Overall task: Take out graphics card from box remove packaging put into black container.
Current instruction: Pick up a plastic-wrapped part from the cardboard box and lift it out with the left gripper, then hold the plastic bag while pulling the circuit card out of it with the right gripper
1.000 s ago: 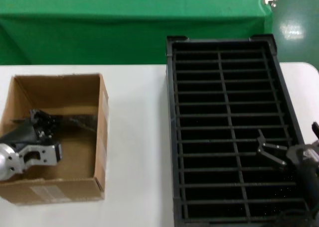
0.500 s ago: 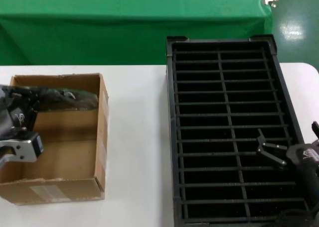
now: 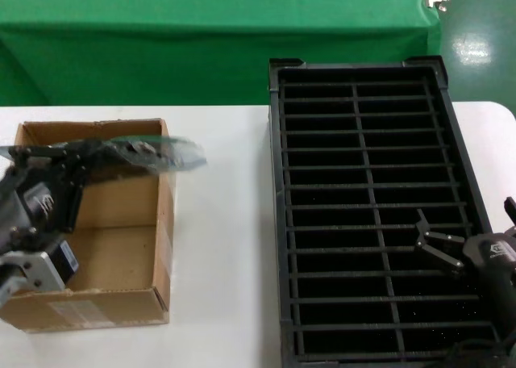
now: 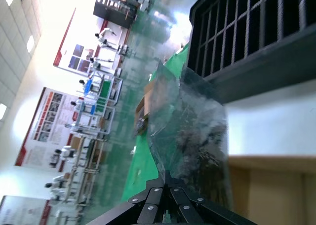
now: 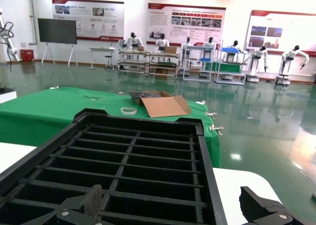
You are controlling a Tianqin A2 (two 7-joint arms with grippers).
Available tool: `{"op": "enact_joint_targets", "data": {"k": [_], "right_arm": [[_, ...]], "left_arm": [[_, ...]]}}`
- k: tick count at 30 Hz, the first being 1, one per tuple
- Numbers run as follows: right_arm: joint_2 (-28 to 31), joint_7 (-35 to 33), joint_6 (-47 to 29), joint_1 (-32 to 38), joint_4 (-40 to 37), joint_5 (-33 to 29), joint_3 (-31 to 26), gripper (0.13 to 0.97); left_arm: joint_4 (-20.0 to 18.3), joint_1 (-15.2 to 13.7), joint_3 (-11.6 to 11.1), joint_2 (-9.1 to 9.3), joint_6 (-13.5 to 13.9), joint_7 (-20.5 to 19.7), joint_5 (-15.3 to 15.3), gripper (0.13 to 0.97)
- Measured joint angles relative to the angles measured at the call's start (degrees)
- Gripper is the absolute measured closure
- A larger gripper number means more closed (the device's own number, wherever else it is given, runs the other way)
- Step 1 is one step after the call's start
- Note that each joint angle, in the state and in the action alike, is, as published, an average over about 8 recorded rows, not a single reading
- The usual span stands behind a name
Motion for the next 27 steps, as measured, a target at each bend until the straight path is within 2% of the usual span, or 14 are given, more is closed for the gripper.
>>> {"op": "enact_joint_targets", "data": {"k": [9,17,27], "right_arm": [[0.3,-0.1,0.6,0.2,0.3,-0.1,-0.8,0.129],[0.8,-1.7,2.5,4.0,1.7,-0.7,-7.1,0.129],[-6.2,-7.8,-5.6,12.9,-2.5,-2.3,-13.6,0.150]], "left_arm": [[-0.7,1.3,0.3,0.32,-0.2,-0.1,-1.1,0.958],[-0.7,1.3,0.3,0.32,-0.2,-0.1,-1.1,0.958],[-0.7,1.3,0.3,0.32,-0.2,-0.1,-1.1,0.958]]}}
